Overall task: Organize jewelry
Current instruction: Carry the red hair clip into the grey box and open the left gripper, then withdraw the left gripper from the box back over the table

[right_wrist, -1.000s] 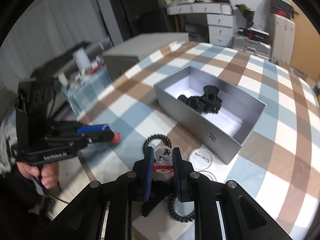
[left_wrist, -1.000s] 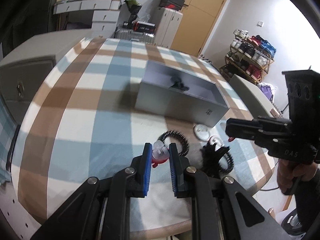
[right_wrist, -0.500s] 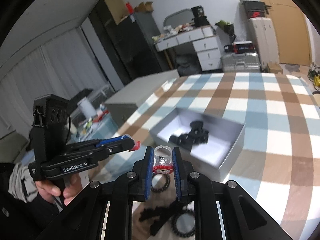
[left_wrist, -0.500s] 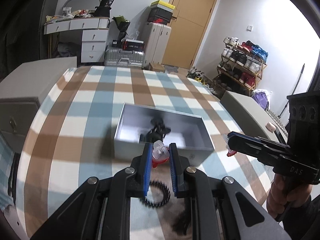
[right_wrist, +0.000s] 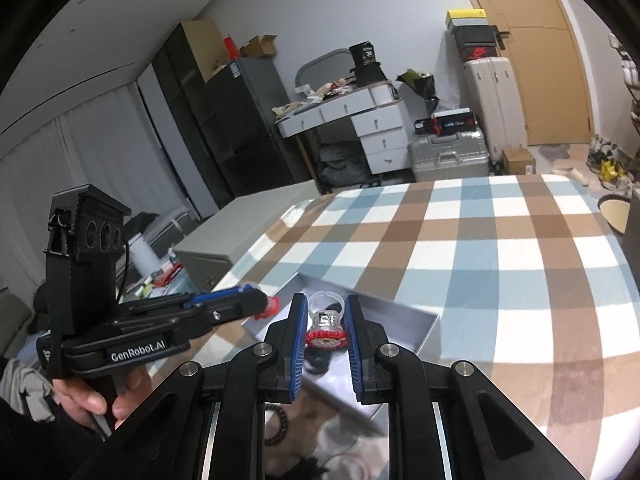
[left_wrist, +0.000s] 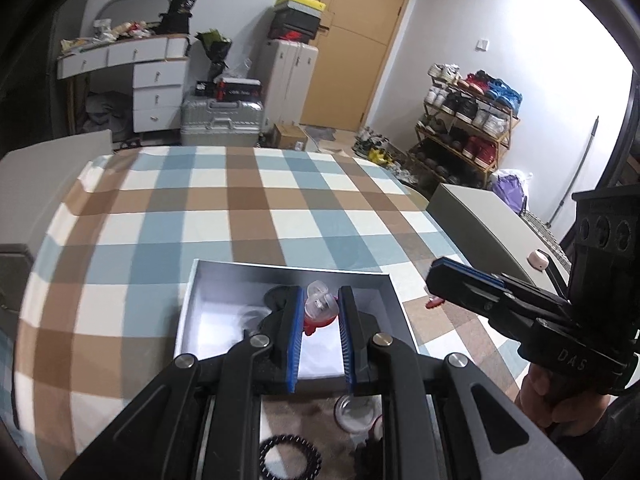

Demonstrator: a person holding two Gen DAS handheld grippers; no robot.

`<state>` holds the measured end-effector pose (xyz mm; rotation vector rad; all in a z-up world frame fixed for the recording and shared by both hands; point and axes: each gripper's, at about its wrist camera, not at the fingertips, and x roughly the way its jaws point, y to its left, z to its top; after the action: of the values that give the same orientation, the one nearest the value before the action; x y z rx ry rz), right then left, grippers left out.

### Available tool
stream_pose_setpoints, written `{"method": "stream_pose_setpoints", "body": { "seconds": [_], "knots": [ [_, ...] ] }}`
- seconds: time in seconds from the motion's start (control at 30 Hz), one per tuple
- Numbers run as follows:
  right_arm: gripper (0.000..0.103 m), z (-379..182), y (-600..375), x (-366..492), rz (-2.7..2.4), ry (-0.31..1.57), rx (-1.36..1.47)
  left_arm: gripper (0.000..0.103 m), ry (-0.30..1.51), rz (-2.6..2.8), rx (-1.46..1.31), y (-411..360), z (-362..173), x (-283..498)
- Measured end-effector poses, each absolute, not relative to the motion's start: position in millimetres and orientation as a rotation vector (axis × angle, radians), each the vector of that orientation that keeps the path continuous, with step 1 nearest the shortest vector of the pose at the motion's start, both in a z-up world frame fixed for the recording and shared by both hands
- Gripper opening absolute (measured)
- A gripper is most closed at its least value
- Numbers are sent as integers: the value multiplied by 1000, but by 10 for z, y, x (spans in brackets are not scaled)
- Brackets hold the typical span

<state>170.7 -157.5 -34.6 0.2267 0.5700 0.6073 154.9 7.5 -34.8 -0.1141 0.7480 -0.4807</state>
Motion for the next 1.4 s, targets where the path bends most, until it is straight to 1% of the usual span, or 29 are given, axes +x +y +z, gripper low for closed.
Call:
{"method": "stream_pose_setpoints", "body": {
  "seconds": [0.2,0.33,0.63,0.73,0.87,0.9,0.93,0.97,1.0,1.03,1.13,1.2,1.23,1.3,1.33,1.4],
  "knots": [
    [18,-427,-1592,1896,589,582,234,12,802,-524,-123,-72,-489,1715],
    [18,-533,-1589,2009,577,627,243,12,827,-556,-111,-155,-558,1763],
    [18,-661,-1522,2107,559,662,207,12,829,-570,-118,-194,-666,1793],
    [20,-704,-1498,2142,578,687,212,12,830,-568,-133,-187,-682,1823],
    [21,-725,-1479,2150,578,690,210,14,852,-560,-151,-170,-699,1853],
    [26,-719,-1487,2142,571,685,211,20,855,-564,-157,-164,-705,1858],
    [30,-710,-1511,2134,570,677,224,28,852,-571,-162,-154,-705,1851],
    [44,-702,-1542,2130,571,669,244,33,846,-568,-169,-135,-698,1836],
    [55,-690,-1580,2117,569,659,268,43,840,-566,-178,-110,-687,1820],
    [56,-672,-1618,2098,571,644,288,49,835,-568,-187,-92,-679,1808],
    [57,-600,-1687,2029,561,609,304,53,822,-560,-194,-54,-628,1764],
    [63,-548,-1729,1970,555,587,314,56,805,-550,-191,-30,-586,1721],
    [64,-518,-1755,1926,549,575,318,60,797,-541,-189,-15,-563,1697],
    [71,-470,-1796,1850,544,553,326,64,782,-532,-193,19,-522,1659],
    [73,-450,-1812,1826,551,546,335,64,774,-527,-197,39,-497,1635],
    [81,-401,-1869,1753,571,524,364,64,760,-514,-195,71,-450,1597]
  ]
}}
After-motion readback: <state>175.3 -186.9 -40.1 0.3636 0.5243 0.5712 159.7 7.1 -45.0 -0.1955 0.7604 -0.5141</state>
